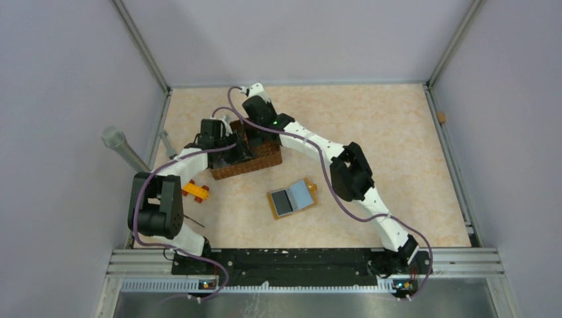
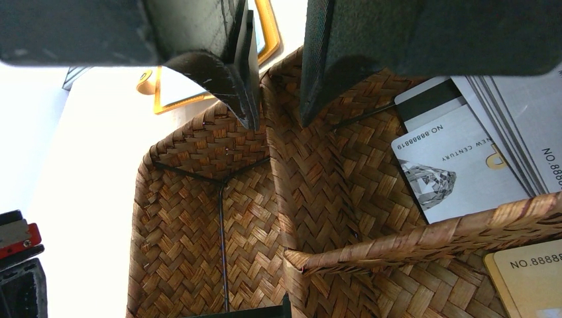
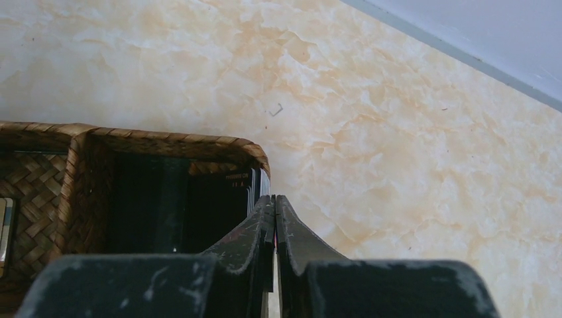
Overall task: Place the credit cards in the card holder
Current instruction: Pick up the credit card from the storage box.
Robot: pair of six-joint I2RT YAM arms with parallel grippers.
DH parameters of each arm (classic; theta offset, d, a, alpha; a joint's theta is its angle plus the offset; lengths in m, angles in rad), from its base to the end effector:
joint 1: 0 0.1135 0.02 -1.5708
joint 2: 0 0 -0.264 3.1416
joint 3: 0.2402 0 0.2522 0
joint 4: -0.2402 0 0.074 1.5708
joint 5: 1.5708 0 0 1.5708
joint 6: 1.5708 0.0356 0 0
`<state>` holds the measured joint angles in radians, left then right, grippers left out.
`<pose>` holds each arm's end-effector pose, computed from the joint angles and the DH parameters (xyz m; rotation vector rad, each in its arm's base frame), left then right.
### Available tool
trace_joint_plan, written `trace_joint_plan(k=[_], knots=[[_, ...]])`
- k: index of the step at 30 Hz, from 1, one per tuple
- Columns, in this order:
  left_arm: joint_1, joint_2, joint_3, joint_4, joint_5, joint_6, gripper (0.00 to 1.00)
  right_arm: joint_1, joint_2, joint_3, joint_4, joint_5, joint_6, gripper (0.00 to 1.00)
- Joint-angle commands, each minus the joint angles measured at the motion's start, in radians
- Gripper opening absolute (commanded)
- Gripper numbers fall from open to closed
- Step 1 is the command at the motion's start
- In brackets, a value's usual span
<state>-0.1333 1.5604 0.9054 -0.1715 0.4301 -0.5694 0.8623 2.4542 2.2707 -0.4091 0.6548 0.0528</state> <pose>0.3153 -0.0573 0.1976 -0.3272 2.4458 -0.8346 0.3813 0.4116 0.2382 -0.4553 1.9809 -0.1392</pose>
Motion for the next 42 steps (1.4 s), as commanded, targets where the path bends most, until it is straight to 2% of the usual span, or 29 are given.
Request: trace_joint_plan(k=[1,5,8,14,21,29,42], knots=[[0.001,-0.012,0.011,0.029,0.012,0.006,0.32,0.003,-0.086,0.000,0.013,-0.036,0.040,0.07],[0.001,-0.015,0.011,0.027,0.013,0.006,0.32,-0.007,-0.086,-0.017,-0.001,-0.052,0.066,0.13],[0.001,-0.014,0.010,0.027,0.015,0.007,0.32,-0.012,-0.080,-0.022,-0.006,-0.069,0.074,0.27],[0.001,-0.015,0.010,0.029,0.016,0.006,0.32,-0.012,-0.043,-0.002,-0.024,-0.062,0.070,0.43],[0.001,-0.012,0.011,0.030,0.019,0.005,0.32,-0.015,0.011,0.048,-0.073,-0.017,0.066,0.49],[0.001,-0.012,0.010,0.030,0.021,0.003,0.32,-0.032,0.024,0.044,-0.104,-0.042,0.096,0.57],[0.001,-0.023,0.007,0.029,0.018,0.003,0.31,-0.042,0.011,0.038,-0.160,-0.035,0.134,0.57]])
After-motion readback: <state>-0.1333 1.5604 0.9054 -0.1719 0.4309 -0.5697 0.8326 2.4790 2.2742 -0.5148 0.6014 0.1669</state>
